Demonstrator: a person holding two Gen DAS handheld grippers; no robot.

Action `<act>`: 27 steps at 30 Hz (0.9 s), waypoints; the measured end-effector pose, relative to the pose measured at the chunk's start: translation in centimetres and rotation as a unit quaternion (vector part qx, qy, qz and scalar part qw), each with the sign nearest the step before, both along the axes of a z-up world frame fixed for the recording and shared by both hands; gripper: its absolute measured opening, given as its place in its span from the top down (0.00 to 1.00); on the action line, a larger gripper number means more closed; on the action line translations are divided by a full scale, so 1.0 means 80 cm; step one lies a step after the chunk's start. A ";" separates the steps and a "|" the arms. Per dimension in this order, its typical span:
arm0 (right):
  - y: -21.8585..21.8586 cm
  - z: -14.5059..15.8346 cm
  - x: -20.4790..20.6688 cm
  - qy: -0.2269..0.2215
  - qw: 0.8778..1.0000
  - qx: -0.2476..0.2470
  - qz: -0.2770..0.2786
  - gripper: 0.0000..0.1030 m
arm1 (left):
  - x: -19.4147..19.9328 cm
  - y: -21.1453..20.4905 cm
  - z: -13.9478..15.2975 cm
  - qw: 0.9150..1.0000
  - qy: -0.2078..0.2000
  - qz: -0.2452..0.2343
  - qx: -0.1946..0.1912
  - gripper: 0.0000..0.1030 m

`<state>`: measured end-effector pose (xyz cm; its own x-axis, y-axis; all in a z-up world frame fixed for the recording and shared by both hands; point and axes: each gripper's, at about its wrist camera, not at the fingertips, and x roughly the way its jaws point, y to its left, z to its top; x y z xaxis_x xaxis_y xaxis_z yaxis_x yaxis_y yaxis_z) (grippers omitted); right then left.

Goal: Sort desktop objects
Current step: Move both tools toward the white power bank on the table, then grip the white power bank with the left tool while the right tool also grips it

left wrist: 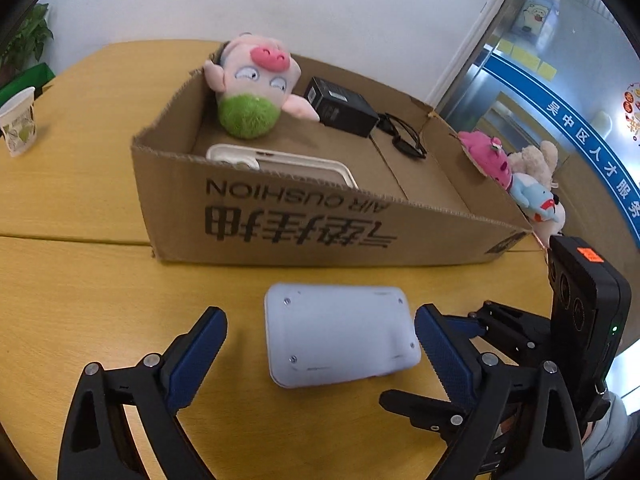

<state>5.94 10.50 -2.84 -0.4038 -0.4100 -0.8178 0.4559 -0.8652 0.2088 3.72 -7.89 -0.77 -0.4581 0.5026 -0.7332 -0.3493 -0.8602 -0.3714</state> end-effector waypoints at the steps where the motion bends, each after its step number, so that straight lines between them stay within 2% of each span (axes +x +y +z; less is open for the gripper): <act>1: -0.003 -0.001 0.001 0.003 1.000 0.005 0.004 0.19 | 0.000 0.002 -0.003 1.000 -0.004 -0.004 0.002 0.10; 3: -0.006 -0.001 0.003 0.012 1.000 0.013 0.007 0.19 | -0.003 0.004 -0.009 1.000 -0.015 -0.011 0.008 0.15; 6: -0.014 -0.002 0.006 0.029 0.999 0.030 0.015 0.21 | -0.009 0.008 -0.023 0.999 -0.039 -0.010 0.010 0.31; 7: -0.015 -0.003 0.006 0.034 0.999 0.037 0.017 0.23 | -0.011 0.009 -0.027 0.999 -0.047 -0.007 0.005 0.39; 10: -0.021 -0.002 0.008 0.047 0.997 0.051 0.024 0.35 | -0.008 0.009 -0.027 0.999 -0.040 0.000 -0.007 0.46; 14: -0.019 -0.003 0.010 0.052 0.997 0.051 0.019 0.37 | -0.005 0.002 -0.029 0.999 -0.044 0.008 0.010 0.52; 17: -0.020 -0.004 0.012 0.055 0.997 0.052 0.016 0.37 | 0.000 0.005 -0.027 0.999 -0.039 0.015 0.006 0.54; 20: -0.018 -0.004 0.017 0.058 0.997 0.055 0.013 0.37 | 0.008 0.012 -0.019 1.000 -0.023 0.017 -0.005 0.59; 27: -0.001 0.018 0.032 0.077 0.996 0.044 -0.001 0.37 | 0.027 0.028 0.018 0.999 0.028 0.023 -0.018 0.60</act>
<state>8.48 10.39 -1.37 -0.5270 -0.3398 -0.7790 0.4757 -0.8775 0.0610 5.90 -5.65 0.67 -0.5205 0.4540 -0.7231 -0.3286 -0.8882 -0.3212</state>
